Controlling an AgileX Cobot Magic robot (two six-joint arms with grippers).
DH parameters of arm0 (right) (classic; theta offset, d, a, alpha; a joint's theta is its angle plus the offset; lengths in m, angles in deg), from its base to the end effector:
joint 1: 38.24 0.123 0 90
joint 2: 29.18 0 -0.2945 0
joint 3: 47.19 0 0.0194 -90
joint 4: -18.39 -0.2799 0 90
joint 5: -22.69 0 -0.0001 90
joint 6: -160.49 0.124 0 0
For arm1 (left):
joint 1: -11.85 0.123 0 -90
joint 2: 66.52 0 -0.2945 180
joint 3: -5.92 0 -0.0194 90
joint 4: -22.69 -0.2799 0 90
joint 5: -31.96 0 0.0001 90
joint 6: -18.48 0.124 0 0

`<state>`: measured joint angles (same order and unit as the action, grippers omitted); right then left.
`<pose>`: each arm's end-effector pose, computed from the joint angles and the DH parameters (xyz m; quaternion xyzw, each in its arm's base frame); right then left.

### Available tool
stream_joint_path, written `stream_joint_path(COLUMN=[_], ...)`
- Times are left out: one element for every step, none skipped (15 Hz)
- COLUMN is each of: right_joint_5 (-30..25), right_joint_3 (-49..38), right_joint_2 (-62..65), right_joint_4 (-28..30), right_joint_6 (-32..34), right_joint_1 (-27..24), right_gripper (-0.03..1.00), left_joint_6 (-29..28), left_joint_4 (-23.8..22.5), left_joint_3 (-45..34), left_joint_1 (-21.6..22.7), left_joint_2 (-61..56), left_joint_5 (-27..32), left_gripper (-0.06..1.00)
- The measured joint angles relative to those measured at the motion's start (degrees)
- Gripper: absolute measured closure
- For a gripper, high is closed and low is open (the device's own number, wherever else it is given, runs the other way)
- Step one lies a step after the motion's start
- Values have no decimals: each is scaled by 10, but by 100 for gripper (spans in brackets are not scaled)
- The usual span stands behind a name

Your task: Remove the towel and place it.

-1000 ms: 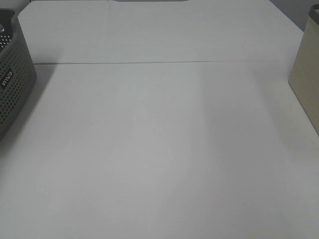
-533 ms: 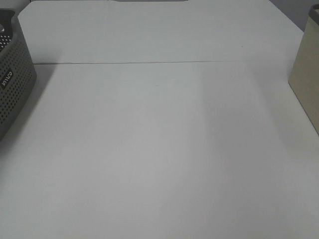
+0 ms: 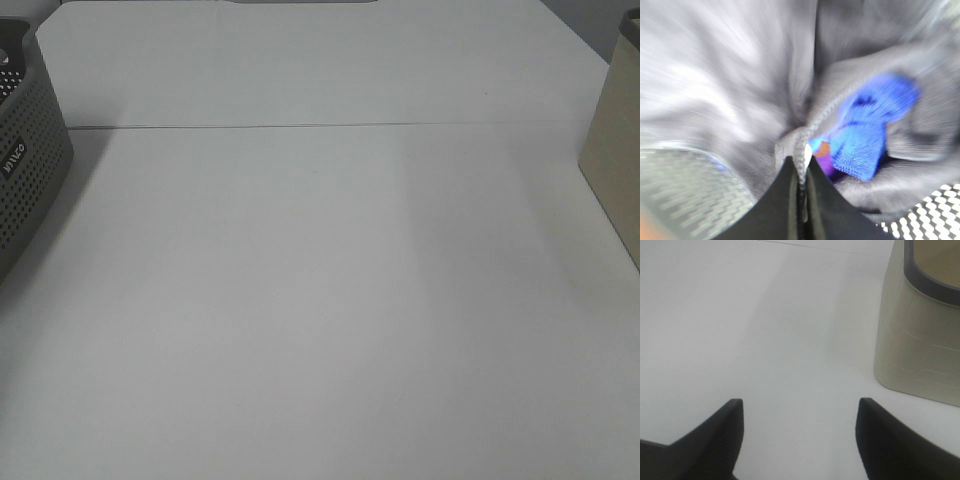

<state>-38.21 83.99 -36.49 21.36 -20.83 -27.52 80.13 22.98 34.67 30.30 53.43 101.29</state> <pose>0.0402 0.0019 0.2762 -0.0883 0.8479 0.0170 0.5225 0.4446 0.1477 0.2748 0.3624 0.9166 0.1069 0.1310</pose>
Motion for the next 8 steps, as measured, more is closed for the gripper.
stream_joint_path(right_joint_5=[0,0,0,0,0,0,0,0], right_joint_3=[0,0,0,0,0,0,0,0], right_joint_2=[0,0,0,0,0,0,0,0], right_joint_4=[0,0,0,0,0,0,0,0], right_joint_6=[0,0,0,0,0,0,0,0], right_joint_1=[0,0,0,0,0,0,0,0], right_gripper=[33,33,33,33,33,33,33,33], left_joint_6=[0,0,0,0,-2,-10,-25,-39], left_joint_4=[1,2,2,2,2,2,2,2], left_joint_3=[0,0,0,0,0,0,0,0], left_joint_1=[-5,-15,-27,-56,-72,-87,-103,-122], left_joint_2=[-15,-45,-76,-129,-155,-182,-205,-226], left_joint_5=[0,1,1,2,2,0,-6,-10], left_gripper=[94,94,94,94,94,94,94,94])
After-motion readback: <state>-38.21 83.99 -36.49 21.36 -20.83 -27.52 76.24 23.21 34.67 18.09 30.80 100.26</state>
